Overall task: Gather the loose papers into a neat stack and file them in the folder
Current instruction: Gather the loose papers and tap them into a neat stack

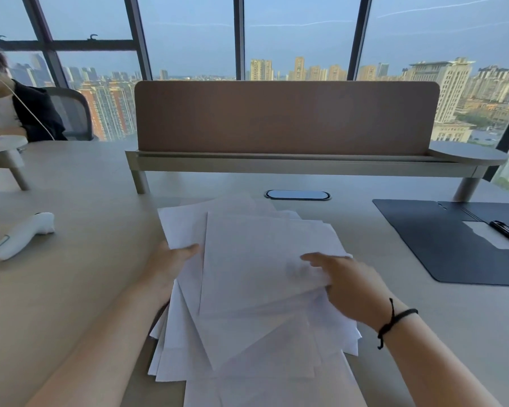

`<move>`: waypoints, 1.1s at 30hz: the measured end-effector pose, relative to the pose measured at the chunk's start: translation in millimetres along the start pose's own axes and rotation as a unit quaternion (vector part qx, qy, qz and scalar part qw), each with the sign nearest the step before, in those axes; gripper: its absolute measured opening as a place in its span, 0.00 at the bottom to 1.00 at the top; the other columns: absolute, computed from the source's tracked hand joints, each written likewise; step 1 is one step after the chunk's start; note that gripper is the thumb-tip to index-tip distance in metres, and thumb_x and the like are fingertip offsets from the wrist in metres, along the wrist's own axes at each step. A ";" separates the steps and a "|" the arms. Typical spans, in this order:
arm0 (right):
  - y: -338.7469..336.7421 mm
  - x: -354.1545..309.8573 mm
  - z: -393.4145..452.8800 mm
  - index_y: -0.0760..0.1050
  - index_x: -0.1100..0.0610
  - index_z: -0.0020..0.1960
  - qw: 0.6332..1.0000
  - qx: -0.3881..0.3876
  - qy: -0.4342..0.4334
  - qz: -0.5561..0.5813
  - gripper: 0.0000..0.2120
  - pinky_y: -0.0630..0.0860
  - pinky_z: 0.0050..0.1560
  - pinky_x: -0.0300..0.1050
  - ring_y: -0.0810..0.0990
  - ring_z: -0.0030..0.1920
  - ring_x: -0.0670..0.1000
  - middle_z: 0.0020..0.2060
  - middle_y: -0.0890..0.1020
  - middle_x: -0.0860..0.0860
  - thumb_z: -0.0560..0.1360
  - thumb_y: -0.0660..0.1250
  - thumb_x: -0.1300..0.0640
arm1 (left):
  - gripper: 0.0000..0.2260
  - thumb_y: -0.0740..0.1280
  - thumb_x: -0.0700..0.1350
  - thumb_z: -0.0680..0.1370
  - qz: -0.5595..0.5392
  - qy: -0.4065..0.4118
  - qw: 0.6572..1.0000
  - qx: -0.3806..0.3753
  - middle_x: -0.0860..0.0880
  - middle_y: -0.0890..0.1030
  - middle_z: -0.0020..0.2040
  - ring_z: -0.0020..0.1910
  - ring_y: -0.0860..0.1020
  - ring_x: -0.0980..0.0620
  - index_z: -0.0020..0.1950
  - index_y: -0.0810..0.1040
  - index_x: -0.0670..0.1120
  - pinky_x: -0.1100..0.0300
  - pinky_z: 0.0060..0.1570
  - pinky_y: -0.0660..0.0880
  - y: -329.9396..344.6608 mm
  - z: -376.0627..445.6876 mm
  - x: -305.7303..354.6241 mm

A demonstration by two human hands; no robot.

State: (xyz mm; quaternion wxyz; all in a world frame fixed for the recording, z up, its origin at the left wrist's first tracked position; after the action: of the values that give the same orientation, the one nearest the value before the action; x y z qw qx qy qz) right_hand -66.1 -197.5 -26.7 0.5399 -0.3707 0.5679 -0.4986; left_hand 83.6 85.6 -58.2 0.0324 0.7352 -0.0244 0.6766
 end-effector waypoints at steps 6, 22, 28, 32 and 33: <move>-78.7 36.2 -17.6 0.76 0.54 0.36 0.918 0.301 0.058 0.250 0.15 0.70 0.29 0.41 0.77 0.29 0.50 0.23 0.77 0.45 0.81 0.67 0.54 | 0.11 0.70 0.42 0.78 0.011 -0.047 0.997 0.060 0.40 0.83 0.59 0.58 0.81 0.41 0.59 0.81 0.40 0.46 0.62 0.76 -11.7 1.3 -9.5; 32.5 18.2 16.3 0.80 0.55 0.44 0.910 0.016 0.158 0.383 0.05 0.78 0.41 0.43 0.83 0.40 0.55 0.38 0.83 0.51 0.78 0.67 0.60 | 0.30 0.65 0.71 0.72 -0.007 -0.033 0.995 -0.093 0.56 0.80 0.66 0.67 0.76 0.55 0.68 0.78 0.54 0.53 0.70 0.67 18.5 -20.0 8.1; 22.0 -7.6 14.4 0.80 0.49 0.58 0.923 0.018 0.073 0.377 0.11 0.82 0.48 0.45 0.84 0.45 0.46 0.46 0.85 0.45 0.77 0.71 0.50 | 0.09 0.75 0.39 0.73 0.149 0.106 0.982 -0.051 0.55 0.86 0.46 0.52 0.84 0.50 0.52 0.83 0.47 0.52 0.60 0.78 20.0 -19.2 27.2; -10.9 36.8 9.4 0.58 0.53 0.81 0.907 0.145 0.159 0.362 0.46 0.68 0.72 0.50 0.70 0.73 0.53 0.73 0.71 0.51 0.71 0.74 0.39 | 0.11 0.77 0.36 0.70 0.037 0.148 0.988 -0.034 0.54 0.88 0.45 0.49 0.86 0.54 0.49 0.85 0.47 0.55 0.53 0.79 14.9 -26.6 46.9; -11.2 42.6 8.0 0.56 0.53 0.82 0.887 0.134 0.175 0.406 0.50 0.67 0.73 0.52 0.69 0.75 0.53 0.74 0.70 0.52 0.69 0.76 0.38 | 0.11 0.76 0.35 0.70 0.005 0.152 0.988 -0.021 0.54 0.88 0.45 0.49 0.86 0.52 0.49 0.85 0.46 0.57 0.52 0.79 12.0 -29.0 53.1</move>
State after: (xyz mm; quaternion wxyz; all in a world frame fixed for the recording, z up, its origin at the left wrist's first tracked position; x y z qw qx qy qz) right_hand -65.6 -242.3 -25.6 0.6317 0.0615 0.6815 -0.3643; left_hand 58.2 76.4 -2.8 0.0482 0.6225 -0.0369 0.7803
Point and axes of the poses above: each hand's wrist, its own z-axis towards the middle knuckle, its own y-axis out of the palm, x = y × z, the point moved 10 cm from there along z, towards the middle knuckle
